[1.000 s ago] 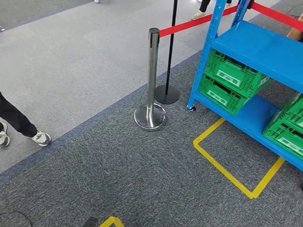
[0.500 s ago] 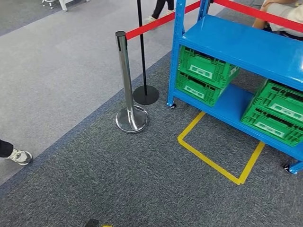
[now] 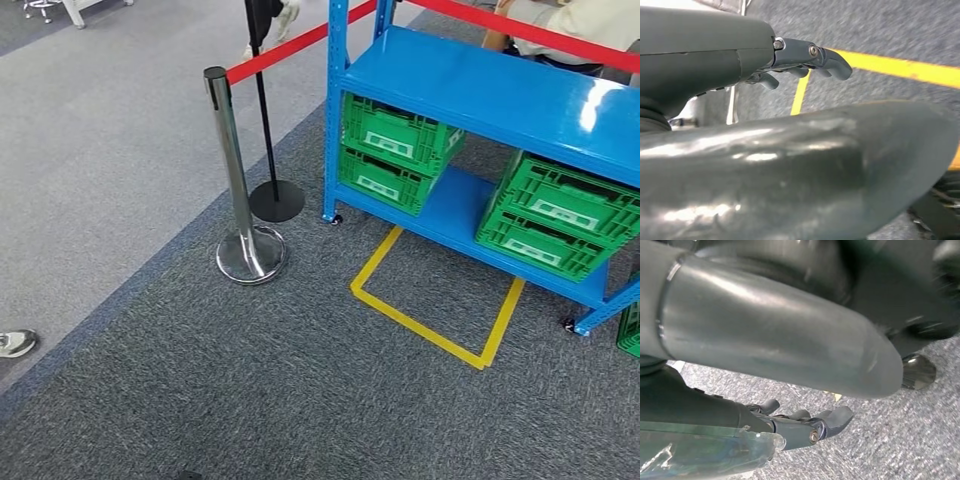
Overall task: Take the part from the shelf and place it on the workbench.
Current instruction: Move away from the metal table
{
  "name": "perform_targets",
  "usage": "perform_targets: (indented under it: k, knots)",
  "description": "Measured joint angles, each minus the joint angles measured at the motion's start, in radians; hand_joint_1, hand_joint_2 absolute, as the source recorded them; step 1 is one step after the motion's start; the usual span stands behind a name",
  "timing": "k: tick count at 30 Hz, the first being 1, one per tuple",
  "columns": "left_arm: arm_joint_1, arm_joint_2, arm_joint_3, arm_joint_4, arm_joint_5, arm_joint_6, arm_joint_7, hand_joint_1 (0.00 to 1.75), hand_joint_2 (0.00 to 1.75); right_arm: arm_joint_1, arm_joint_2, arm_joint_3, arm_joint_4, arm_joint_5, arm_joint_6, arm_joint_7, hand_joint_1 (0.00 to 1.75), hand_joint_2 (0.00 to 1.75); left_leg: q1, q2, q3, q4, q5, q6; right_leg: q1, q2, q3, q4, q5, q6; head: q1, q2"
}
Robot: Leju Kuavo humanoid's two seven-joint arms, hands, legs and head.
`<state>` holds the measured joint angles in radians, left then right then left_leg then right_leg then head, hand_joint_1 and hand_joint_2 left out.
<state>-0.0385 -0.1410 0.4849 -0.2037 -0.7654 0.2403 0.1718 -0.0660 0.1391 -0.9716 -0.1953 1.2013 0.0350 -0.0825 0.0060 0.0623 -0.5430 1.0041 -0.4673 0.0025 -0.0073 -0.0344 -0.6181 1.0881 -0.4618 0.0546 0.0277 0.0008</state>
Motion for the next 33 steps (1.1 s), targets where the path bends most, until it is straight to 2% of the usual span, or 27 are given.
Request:
perform_targets:
  k: [1,2,4,6,7,9,10,11,12,13,14,15,17,19,20,21,22,23,24,25,26,27,28,30,31,32,33]
  knots:
    - [-0.001,0.0,0.001,0.0,-0.001,0.003,-0.014,0.0,0.0,-0.003,0.002,0.0,0.0,0.0,0.0,0.001,0.0,0.0,-0.003,0.006,0.003,0.001,-0.002,-0.005,0.002,-0.008,0.021,-0.037,0.009,-0.005,-0.001,0.0]
    - [-0.003,0.001,0.003,0.0,-0.002,0.006,-0.028,0.0,0.0,-0.004,0.003,0.0,0.0,0.0,0.001,0.001,0.0,0.0,-0.005,0.011,0.005,0.001,-0.003,-0.01,0.004,-0.01,0.027,-0.048,0.008,-0.01,-0.002,0.0]
    - [-0.009,0.002,0.006,0.0,-0.006,0.011,-0.052,0.0,0.0,-0.005,0.006,0.0,0.0,0.001,0.002,-0.002,0.0,0.0,-0.003,0.02,0.008,0.0,-0.004,-0.021,0.004,0.009,0.025,-0.049,0.012,-0.023,-0.003,0.0]
    - [-0.014,0.003,0.009,0.0,-0.009,0.014,-0.061,0.0,0.0,-0.006,0.008,0.0,0.0,0.001,0.004,-0.009,0.0,0.0,0.001,0.001,-0.002,0.03,-0.029,-0.031,0.001,0.025,0.027,-0.054,0.017,-0.037,-0.005,0.0]
    - [-0.014,0.005,0.01,0.0,-0.009,0.013,-0.062,0.0,0.0,-0.008,0.01,0.0,0.0,0.001,0.004,-0.012,0.0,0.0,0.002,-0.018,-0.021,0.074,-0.056,-0.036,-0.001,0.034,0.028,-0.056,0.019,-0.042,-0.008,0.0]
    - [-0.013,0.007,0.013,0.0,-0.008,0.01,-0.063,0.0,0.0,-0.012,0.016,0.0,0.0,0.001,0.004,-0.014,0.0,0.0,0.002,-0.047,-0.086,0.206,-0.118,-0.039,-0.001,0.053,0.026,-0.057,0.019,-0.048,-0.01,0.0]
    - [-0.012,0.009,0.015,0.0,-0.008,0.008,-0.063,0.0,0.0,-0.012,0.018,0.0,0.0,0.001,0.004,-0.014,0.0,0.0,0.002,-0.052,-0.114,0.26,-0.134,-0.039,-0.001,0.064,0.025,-0.056,0.019,-0.049,-0.01,0.0]
    - [-0.01,0.011,0.016,0.0,-0.007,0.005,-0.063,0.0,0.0,-0.011,0.021,0.0,0.0,0.001,0.004,-0.014,0.0,0.0,0.002,-0.054,-0.13,0.283,-0.131,-0.037,0.0,0.075,0.025,-0.056,0.02,-0.049,-0.01,0.0]
    - [-0.009,0.013,0.016,0.0,-0.008,0.003,-0.064,0.0,0.0,-0.011,0.022,0.0,0.0,0.001,0.005,-0.014,0.0,0.0,0.002,-0.057,-0.126,0.268,-0.108,-0.035,0.0,0.087,0.025,-0.056,0.021,-0.049,-0.01,0.0]
    - [-0.009,0.015,0.016,0.0,-0.008,0.001,-0.064,0.0,0.0,-0.01,0.024,0.0,0.0,0.002,0.005,-0.013,0.0,0.0,0.002,-0.062,-0.105,0.217,-0.072,-0.032,-0.001,0.099,0.025,-0.056,0.022,-0.047,-0.01,0.0]
    - [-0.009,0.017,0.016,0.0,-0.009,0.0,-0.064,0.0,0.0,-0.01,0.026,0.0,0.0,0.002,0.005,-0.013,0.0,0.0,0.003,-0.077,-0.073,0.147,-0.033,-0.029,-0.001,0.109,0.025,-0.056,0.023,-0.045,-0.011,0.0]
    - [-0.01,0.019,0.017,0.0,-0.009,-0.001,-0.065,0.0,0.0,-0.012,0.027,0.0,0.0,0.002,0.006,-0.013,0.0,0.0,0.005,-0.095,-0.042,0.078,-0.008,-0.027,0.0,0.12,0.023,-0.054,0.023,-0.041,-0.011,0.0]
    - [-0.012,0.02,0.018,0.0,-0.01,-0.002,-0.065,0.0,0.0,-0.014,0.029,0.0,0.0,0.001,0.006,-0.014,0.0,0.0,0.006,-0.119,-0.009,0.005,0.009,-0.024,0.001,0.137,0.018,-0.054,0.027,-0.03,-0.012,0.0]
    - [-0.014,0.021,0.021,0.0,-0.013,0.0,-0.065,0.0,0.0,-0.012,0.031,0.0,0.0,0.0,0.007,-0.016,0.0,0.0,0.004,-0.109,-0.008,-0.003,0.009,-0.017,-0.001,0.149,0.011,-0.06,0.032,-0.017,-0.012,0.0]
    - [-0.014,0.022,0.022,0.0,-0.016,0.003,-0.067,0.0,0.0,-0.01,0.031,0.0,0.0,0.0,0.007,-0.018,0.0,0.0,0.005,-0.101,-0.008,-0.006,0.012,-0.011,-0.002,0.139,0.007,-0.057,0.029,-0.011,-0.011,0.0]
    - [-0.014,0.023,0.024,0.0,-0.02,0.007,-0.073,0.0,0.0,-0.008,0.032,0.0,0.0,-0.001,0.007,-0.019,0.0,0.0,0.005,-0.093,-0.007,-0.008,0.014,-0.005,-0.001,0.119,-0.004,-0.04,0.016,-0.007,-0.007,0.0]
    - [-0.014,0.024,0.024,0.0,-0.024,0.013,-0.081,0.0,0.0,-0.009,0.032,0.0,0.0,-0.002,0.007,-0.019,0.0,0.0,0.006,-0.082,-0.006,-0.011,0.016,0.001,-0.001,0.093,-0.024,-0.002,-0.009,-0.003,-0.004,0.0]
    - [-0.013,0.024,0.025,0.0,-0.027,0.018,-0.091,0.0,0.0,-0.01,0.032,0.0,0.0,-0.004,0.006,-0.019,0.0,0.0,0.005,-0.072,-0.006,-0.011,0.015,0.004,0.0,0.067,-0.052,0.059,-0.044,0.001,0.0,0.0]
    - [-0.011,0.024,0.025,0.0,-0.029,0.023,-0.1,0.0,0.0,-0.012,0.032,0.0,0.001,-0.005,0.005,-0.018,0.0,0.0,0.003,-0.06,-0.006,-0.011,0.014,0.007,-0.001,0.052,-0.086,0.131,-0.079,0.004,0.002,0.0]
    - [-0.009,0.025,0.025,0.0,-0.031,0.025,-0.106,0.0,0.0,-0.014,0.032,0.0,0.001,-0.006,0.004,-0.018,0.0,0.0,0.002,-0.048,-0.006,-0.01,0.014,0.008,-0.001,0.046,-0.116,0.193,-0.104,0.006,0.002,0.0]
    - [-0.009,0.025,0.026,0.0,-0.032,0.026,-0.11,0.0,0.0,-0.013,0.032,0.0,0.001,-0.006,0.004,-0.017,0.0,0.0,0.001,-0.036,-0.005,-0.01,0.012,0.008,-0.001,0.043,-0.13,0.227,-0.11,0.008,0.002,0.0]
    - [-0.009,0.025,0.026,0.0,-0.033,0.026,-0.113,0.0,0.0,-0.012,0.032,0.0,0.001,-0.006,0.004,-0.015,0.0,0.0,0.001,-0.026,-0.004,-0.01,0.011,0.008,-0.001,0.041,-0.124,0.22,-0.097,0.008,0.002,0.0]
    - [-0.01,0.025,0.026,0.0,-0.034,0.026,-0.115,0.0,0.0,-0.01,0.032,0.0,0.001,-0.006,0.004,-0.014,0.0,0.0,0.001,-0.017,-0.001,-0.01,0.009,0.006,-0.001,0.036,-0.096,0.171,-0.067,0.007,0.002,0.0]
    - [-0.011,0.024,0.026,0.0,-0.036,0.026,-0.119,0.0,0.0,-0.011,0.033,0.0,0.001,-0.006,0.005,-0.014,0.0,0.0,-0.002,-0.001,0.007,-0.009,0.002,0.0,0.001,0.002,-0.014,0.028,-0.008,0.001,0.002,0.0]
    - [-0.011,0.024,0.026,0.0,-0.038,0.026,-0.12,0.0,0.0,-0.013,0.033,0.0,0.001,-0.006,0.005,-0.013,0.0,0.0,-0.004,0.006,0.011,-0.009,-0.001,-0.005,0.003,-0.012,0.016,-0.024,0.007,-0.005,0.001,0.0]
    - [-0.012,0.024,0.026,0.0,-0.039,0.026,-0.12,0.0,0.0,-0.015,0.033,0.0,0.001,-0.006,0.006,-0.013,0.0,0.0,-0.007,0.013,0.014,-0.008,-0.003,-0.01,0.005,-0.021,0.03,-0.049,0.012,-0.011,0.0,0.0]
    - [-0.013,0.025,0.026,0.0,-0.04,0.025,-0.12,0.0,0.0,-0.016,0.034,0.0,0.001,-0.007,0.006,-0.013,0.0,0.0,-0.008,0.02,0.016,-0.009,-0.004,-0.016,0.007,-0.018,0.032,-0.054,0.011,-0.017,-0.001,0.0]
